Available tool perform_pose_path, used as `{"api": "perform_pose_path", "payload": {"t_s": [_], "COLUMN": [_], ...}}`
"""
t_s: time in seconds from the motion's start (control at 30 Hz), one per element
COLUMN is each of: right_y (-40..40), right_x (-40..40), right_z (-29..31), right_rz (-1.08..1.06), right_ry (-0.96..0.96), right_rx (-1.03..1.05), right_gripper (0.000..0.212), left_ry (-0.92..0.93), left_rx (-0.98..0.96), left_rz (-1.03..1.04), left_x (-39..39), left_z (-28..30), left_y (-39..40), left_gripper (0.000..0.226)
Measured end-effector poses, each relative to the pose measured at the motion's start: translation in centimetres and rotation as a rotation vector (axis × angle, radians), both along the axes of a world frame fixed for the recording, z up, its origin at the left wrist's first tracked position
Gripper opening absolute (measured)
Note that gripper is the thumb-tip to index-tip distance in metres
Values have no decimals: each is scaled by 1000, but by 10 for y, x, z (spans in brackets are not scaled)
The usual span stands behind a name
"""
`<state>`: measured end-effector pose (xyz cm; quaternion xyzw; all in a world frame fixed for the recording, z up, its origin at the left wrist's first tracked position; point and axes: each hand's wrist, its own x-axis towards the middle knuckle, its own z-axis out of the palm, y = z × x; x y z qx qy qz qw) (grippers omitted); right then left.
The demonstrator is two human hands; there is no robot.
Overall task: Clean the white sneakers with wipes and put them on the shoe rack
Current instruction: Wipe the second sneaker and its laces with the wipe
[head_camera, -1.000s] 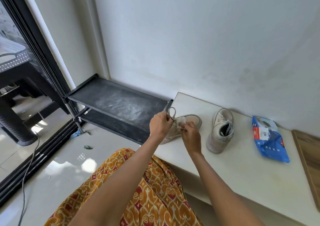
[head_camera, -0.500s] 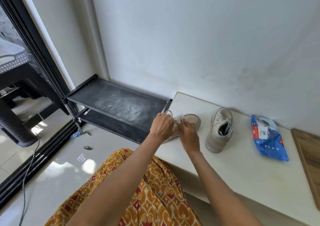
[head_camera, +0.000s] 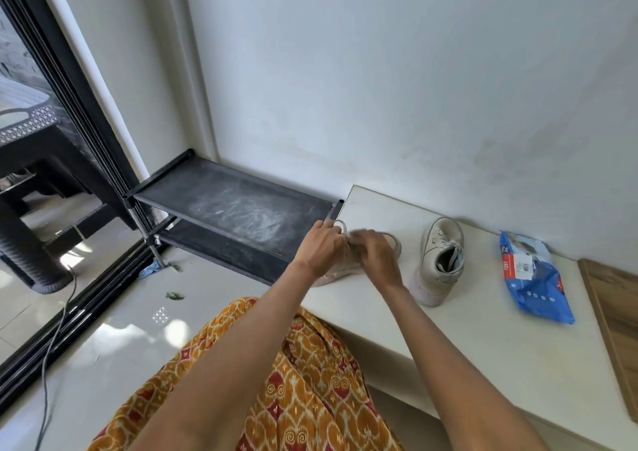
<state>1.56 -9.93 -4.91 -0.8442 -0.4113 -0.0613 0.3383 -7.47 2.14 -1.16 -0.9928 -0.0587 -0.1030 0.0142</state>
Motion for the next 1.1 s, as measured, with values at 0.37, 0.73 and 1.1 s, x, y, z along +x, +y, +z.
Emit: {"api": "perform_pose_path", "payload": {"t_s": [0.37,0.73,1.1], "right_y": [-27,-32,-35], "right_x": [39,25,39], "right_z": [5,-19,8], "right_rz": [-292,-64,12], "right_ry": [-94,-300,3], "right_rx": [-438,-533,-692], "right_gripper": [27,44,40], "left_ry": [-10,-19,-3], "left_rx": [-6,-28,9], "left_rz": [-9,9,33], "left_x": [-5,-4,-4], "left_z": [-1,-1,-5], "left_y": [5,3,-3], "left_gripper": [16,19,14]}}
